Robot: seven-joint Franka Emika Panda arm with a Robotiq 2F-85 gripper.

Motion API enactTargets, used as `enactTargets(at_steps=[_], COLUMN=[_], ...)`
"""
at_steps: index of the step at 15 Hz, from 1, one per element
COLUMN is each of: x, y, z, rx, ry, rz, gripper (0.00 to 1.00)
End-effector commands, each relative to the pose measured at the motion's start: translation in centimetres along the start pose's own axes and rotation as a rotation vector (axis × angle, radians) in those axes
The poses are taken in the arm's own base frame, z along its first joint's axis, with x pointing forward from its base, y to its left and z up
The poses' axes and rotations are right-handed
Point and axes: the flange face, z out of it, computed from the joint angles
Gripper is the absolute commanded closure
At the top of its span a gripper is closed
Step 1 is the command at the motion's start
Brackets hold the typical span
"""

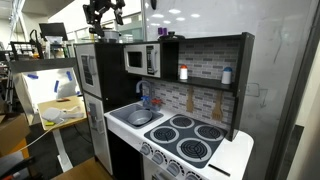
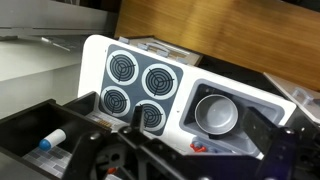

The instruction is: Open the microwave

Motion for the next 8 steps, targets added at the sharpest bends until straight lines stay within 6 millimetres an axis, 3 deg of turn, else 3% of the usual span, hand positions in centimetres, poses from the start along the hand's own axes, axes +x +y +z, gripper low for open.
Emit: enactTargets(at_steps=[1,8], x=[-0.1,-0.6], y=[0.4,3.6], z=[0.2,2.3], rx=[0.001,0.149], ry=[0.034,0.065], rz=[-0.011,0.160], gripper=[0.00,0.00])
